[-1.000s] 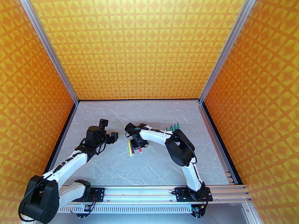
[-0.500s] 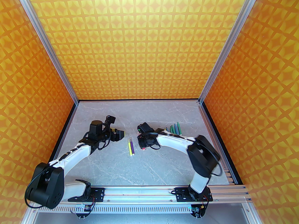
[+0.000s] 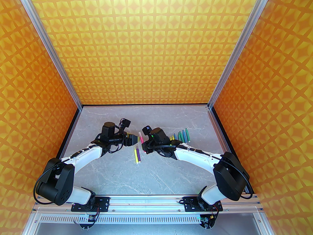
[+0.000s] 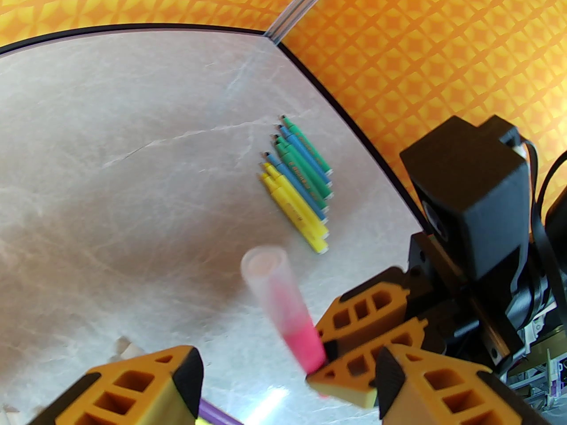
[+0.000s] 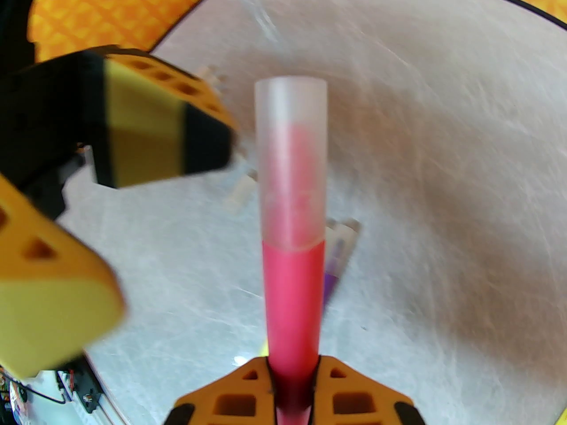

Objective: Open the pen caps

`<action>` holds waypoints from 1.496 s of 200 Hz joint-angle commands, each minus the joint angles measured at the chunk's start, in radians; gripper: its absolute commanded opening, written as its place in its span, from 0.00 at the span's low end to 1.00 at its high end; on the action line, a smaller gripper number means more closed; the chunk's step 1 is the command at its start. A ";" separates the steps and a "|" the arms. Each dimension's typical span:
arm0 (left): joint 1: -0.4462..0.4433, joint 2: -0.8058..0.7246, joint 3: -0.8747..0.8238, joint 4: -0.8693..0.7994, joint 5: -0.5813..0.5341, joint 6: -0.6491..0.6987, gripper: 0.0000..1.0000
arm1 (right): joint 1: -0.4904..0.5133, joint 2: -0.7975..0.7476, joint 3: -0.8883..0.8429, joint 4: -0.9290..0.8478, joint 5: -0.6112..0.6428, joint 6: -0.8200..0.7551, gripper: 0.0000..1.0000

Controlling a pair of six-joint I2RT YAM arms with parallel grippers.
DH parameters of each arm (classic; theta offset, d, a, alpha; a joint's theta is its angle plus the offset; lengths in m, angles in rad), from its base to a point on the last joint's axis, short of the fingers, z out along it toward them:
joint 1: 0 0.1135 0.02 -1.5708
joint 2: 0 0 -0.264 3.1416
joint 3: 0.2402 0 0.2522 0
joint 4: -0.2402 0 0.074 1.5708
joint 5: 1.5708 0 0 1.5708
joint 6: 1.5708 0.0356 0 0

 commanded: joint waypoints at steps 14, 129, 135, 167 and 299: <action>-0.019 0.014 0.049 0.004 0.035 -0.013 0.67 | 0.003 -0.034 -0.027 0.088 -0.090 -0.018 0.00; -0.025 0.000 0.059 -0.017 0.036 -0.008 0.49 | 0.004 -0.043 -0.051 0.103 -0.151 -0.035 0.00; -0.025 -0.001 0.062 -0.021 0.036 -0.006 0.49 | 0.004 -0.043 -0.051 0.102 -0.151 -0.035 0.00; -0.025 -0.001 0.066 -0.027 0.035 -0.009 0.43 | 0.004 -0.043 -0.054 0.103 -0.161 -0.038 0.00; -0.025 -0.023 0.062 -0.028 0.036 -0.040 0.15 | 0.004 -0.045 -0.086 0.143 -0.139 -0.034 0.21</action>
